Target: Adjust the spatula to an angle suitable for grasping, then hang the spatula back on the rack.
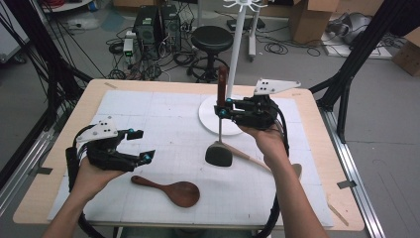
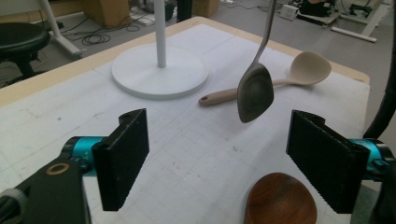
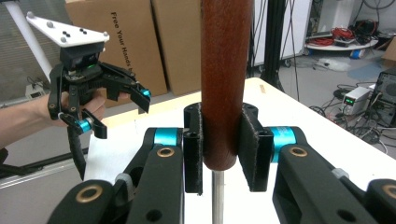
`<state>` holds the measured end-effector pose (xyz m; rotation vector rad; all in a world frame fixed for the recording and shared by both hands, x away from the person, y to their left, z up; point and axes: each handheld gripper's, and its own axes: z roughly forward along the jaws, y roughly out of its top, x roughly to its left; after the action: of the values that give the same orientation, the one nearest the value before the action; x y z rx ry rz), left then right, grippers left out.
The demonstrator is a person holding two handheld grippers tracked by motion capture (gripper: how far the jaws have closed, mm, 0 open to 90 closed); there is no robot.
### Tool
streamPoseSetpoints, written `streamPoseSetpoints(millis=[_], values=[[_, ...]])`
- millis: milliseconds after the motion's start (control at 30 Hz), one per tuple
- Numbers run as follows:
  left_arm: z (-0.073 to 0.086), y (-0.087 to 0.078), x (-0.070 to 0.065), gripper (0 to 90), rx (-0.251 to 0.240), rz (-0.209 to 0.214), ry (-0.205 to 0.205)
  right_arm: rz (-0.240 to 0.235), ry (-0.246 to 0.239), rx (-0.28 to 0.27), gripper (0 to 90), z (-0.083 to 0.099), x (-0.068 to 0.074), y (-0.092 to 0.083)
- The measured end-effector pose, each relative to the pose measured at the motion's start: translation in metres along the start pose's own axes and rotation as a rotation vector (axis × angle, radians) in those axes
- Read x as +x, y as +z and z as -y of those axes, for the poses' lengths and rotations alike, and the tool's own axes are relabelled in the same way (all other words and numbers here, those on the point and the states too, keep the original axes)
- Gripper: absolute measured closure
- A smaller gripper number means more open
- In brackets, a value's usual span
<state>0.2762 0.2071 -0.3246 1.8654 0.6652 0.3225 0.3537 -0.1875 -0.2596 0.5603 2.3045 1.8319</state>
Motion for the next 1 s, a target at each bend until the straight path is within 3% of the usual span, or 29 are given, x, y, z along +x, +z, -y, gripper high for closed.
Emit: streamPoseSetpoints(millis=[233, 467, 633, 1000], values=[[0.014, -0.004, 0.002, 16.0, -0.008, -0.047, -0.013, 0.005, 0.002, 0.014, 73.9, -0.003, -0.006, 0.004], [0.019, -0.005, 0.007, 14.4, -0.015, -0.054, -0.023, 0.018, 0.012, 0.019, 73.9, -0.005, -0.018, 0.006], [0.020, -0.003, 0.006, 12.2, 0.004, -0.051, -0.007, 0.022, 0.011, 0.016, 73.9, -0.012, -0.025, 0.008], [0.028, -0.006, 0.013, 6.8, -0.004, -0.056, -0.040, 0.052, 0.021, 0.008, 73.9, -0.029, -0.046, 0.005]])
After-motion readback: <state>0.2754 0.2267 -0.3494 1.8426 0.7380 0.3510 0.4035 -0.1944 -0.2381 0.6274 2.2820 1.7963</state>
